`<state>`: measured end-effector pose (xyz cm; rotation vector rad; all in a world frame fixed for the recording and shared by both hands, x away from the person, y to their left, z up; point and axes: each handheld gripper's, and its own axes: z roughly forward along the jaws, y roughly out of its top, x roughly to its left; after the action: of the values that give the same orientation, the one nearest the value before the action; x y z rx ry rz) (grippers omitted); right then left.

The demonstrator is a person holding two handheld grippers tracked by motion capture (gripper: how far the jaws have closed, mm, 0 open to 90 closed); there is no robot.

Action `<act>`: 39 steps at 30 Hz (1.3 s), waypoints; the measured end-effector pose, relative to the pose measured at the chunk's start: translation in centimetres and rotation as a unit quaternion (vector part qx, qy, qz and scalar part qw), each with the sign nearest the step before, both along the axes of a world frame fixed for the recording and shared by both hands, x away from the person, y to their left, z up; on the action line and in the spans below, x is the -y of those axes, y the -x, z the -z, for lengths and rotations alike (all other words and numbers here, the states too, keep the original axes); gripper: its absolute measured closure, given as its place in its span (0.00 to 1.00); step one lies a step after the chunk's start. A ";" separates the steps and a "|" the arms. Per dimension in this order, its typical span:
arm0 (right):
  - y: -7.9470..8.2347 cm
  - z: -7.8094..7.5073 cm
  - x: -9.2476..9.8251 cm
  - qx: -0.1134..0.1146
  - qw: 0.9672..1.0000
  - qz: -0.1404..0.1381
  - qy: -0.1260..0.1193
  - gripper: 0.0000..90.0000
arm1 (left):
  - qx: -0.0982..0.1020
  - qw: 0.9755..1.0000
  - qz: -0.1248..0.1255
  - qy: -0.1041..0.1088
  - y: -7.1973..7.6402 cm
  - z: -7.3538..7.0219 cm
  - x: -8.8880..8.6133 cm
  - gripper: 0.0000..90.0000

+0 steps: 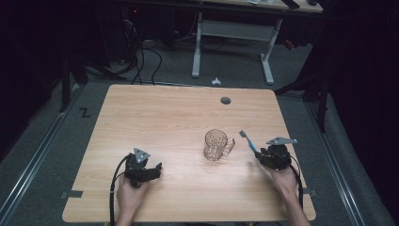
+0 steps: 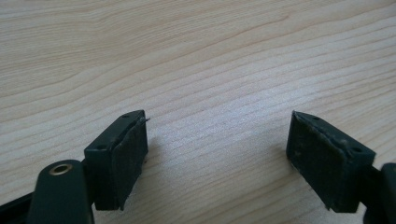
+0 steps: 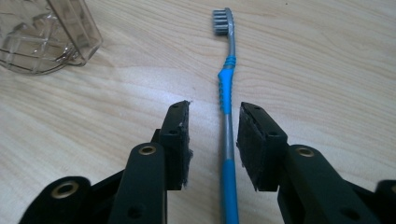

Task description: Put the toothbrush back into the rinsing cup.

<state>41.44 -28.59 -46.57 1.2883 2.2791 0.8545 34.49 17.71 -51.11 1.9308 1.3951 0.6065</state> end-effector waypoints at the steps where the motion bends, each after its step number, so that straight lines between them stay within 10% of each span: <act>1: 0.0 0.0 0.0 0.000 1.000 0.000 0.000 0.70 | 0.000 1.000 0.000 0.000 0.0 0.0 0.0 0.24; 39: -7.3 -0.1 -3.2 -0.105 0.992 -0.016 0.062 0.77 | 0.000 1.000 -0.001 -0.001 0.0 0.0 0.0 0.24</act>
<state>48.78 -25.38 -46.45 1.3439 2.4788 0.6002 34.51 17.68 -51.11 1.9304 1.3980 0.6096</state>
